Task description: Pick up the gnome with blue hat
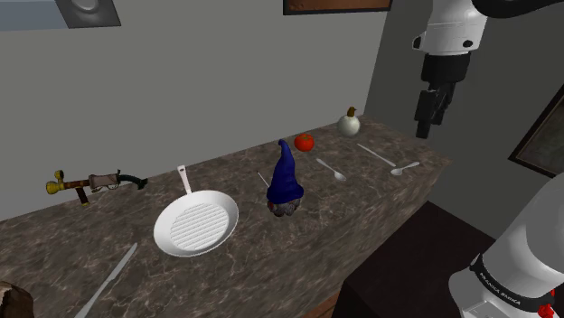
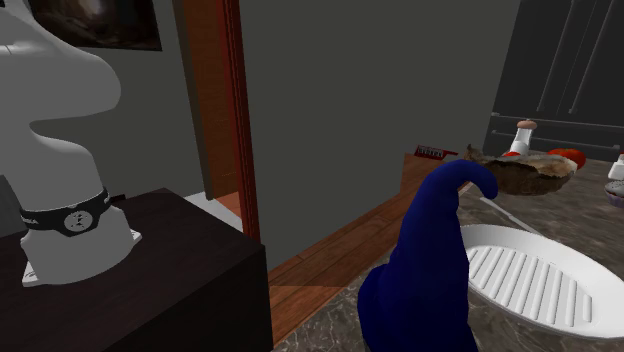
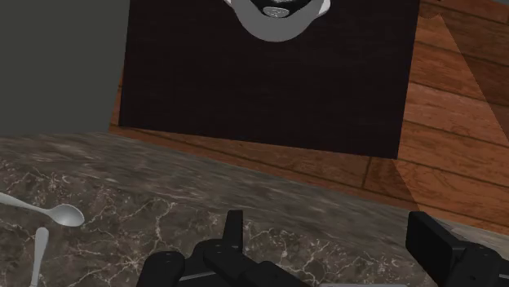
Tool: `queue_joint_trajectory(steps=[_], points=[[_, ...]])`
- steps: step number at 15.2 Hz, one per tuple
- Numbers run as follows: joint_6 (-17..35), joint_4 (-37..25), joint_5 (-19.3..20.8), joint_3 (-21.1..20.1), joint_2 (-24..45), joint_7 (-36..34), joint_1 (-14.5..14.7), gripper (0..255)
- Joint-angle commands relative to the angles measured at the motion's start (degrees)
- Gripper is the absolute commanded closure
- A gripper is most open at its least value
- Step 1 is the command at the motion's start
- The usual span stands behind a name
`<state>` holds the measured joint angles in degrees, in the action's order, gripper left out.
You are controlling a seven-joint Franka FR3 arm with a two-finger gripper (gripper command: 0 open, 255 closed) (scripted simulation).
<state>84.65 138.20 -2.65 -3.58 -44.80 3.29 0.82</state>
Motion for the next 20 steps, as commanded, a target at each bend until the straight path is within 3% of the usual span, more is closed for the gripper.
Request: queue_joint_trajectory(steps=[1,11,20], points=[[0.0,0.0,0.0,0.0,0.0,0.0,0.0,0],[12.8,-9.0,-2.1,-5.2,20.8,-4.9,0.9,0],[18.9,-23.3,-0.2,-8.7,40.5,-10.0,1.7,0]])
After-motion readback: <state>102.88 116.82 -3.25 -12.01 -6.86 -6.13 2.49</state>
